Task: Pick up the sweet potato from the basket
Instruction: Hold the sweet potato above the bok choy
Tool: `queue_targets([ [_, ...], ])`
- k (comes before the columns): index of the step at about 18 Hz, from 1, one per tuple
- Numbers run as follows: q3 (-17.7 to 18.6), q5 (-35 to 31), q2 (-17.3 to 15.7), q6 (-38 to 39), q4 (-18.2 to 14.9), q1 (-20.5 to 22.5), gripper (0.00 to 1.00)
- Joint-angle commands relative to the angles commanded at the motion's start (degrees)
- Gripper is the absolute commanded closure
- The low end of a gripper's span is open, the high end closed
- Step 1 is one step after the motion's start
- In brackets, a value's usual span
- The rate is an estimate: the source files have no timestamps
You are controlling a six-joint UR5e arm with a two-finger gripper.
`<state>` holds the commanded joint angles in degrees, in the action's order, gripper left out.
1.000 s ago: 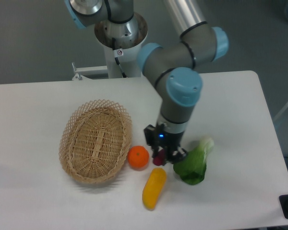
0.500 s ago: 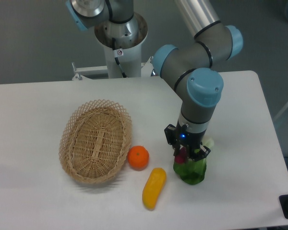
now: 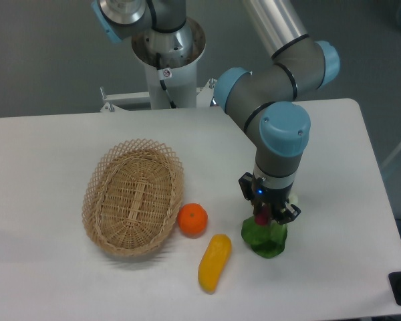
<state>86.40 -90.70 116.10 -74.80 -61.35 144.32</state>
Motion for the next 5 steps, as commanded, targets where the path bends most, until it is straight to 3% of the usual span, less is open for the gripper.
queue_targets([
  [5, 0.0, -1.2, 0.2, -0.1, 0.0, -0.1, 0.90],
])
